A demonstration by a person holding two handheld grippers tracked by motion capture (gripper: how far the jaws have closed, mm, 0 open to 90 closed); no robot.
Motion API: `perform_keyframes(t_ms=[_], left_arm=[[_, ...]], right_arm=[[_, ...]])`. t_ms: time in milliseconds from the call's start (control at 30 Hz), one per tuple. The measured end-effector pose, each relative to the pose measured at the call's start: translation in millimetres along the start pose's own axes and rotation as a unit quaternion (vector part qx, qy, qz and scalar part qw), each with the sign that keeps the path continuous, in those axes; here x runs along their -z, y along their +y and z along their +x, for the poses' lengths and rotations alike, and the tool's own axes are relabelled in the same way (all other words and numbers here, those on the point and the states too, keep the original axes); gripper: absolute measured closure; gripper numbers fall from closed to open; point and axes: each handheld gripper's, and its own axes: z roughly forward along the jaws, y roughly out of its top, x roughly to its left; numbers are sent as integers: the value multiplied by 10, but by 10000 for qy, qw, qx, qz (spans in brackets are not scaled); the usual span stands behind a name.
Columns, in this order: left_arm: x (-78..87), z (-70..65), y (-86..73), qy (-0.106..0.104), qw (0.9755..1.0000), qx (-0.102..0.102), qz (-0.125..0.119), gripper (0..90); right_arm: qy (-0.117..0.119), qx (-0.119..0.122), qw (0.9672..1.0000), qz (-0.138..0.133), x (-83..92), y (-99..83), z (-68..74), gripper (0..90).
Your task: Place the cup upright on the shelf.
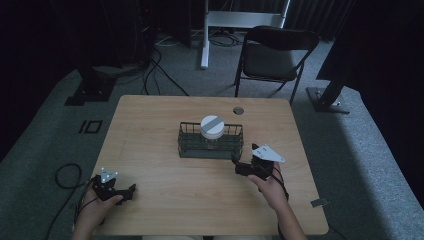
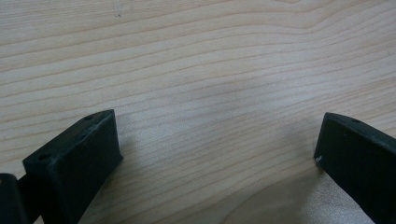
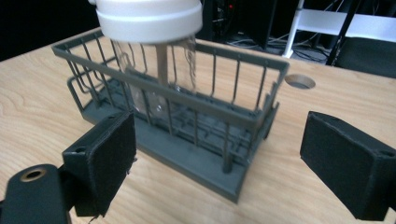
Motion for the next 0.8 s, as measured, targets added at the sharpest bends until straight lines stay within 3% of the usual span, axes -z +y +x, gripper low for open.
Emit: perform_keyframes(t_ms=[333,800], left_arm=[[0,0,0,0,10000,0,1,4],[1,2,0,1,10000,-14,10,4]], right_arm=[[-33,-81,9997,222,87,-188,-142,105],[-273,-179,9988,358,201,-422,-348,105]])
